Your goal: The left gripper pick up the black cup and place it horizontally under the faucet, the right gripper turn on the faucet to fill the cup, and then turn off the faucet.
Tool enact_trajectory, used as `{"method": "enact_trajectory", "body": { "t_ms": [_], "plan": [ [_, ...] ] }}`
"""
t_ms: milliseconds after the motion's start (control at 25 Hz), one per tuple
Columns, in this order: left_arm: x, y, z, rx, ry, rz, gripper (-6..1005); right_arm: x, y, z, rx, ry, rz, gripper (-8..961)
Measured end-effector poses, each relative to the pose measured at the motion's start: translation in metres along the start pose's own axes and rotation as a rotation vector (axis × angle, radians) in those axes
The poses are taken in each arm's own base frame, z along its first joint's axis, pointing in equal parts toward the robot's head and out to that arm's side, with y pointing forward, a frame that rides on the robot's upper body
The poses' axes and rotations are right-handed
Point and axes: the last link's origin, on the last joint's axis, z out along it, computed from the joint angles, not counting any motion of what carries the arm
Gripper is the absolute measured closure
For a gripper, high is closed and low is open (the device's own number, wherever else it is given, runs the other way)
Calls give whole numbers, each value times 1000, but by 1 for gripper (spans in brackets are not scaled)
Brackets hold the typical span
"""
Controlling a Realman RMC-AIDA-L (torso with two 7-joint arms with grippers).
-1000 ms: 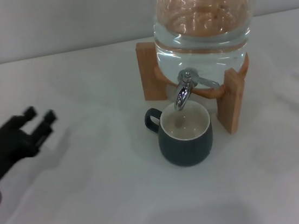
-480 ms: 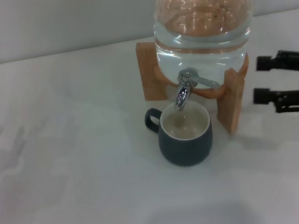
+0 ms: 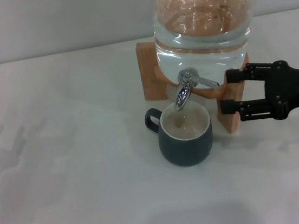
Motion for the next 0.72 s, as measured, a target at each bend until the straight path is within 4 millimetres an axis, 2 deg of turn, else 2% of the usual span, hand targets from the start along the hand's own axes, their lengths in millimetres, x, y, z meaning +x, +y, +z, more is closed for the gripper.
{"method": "enact_trajectory", "body": {
  "t_ms": [320, 720],
  "plan": [
    [-2, 2, 1, -3, -2, 4, 465, -2, -2, 17, -11, 38, 1, 151],
    [-3, 2, 1, 2, -6, 9, 465, -7, 8, 29, -98, 52, -17, 153]
  ]
}}
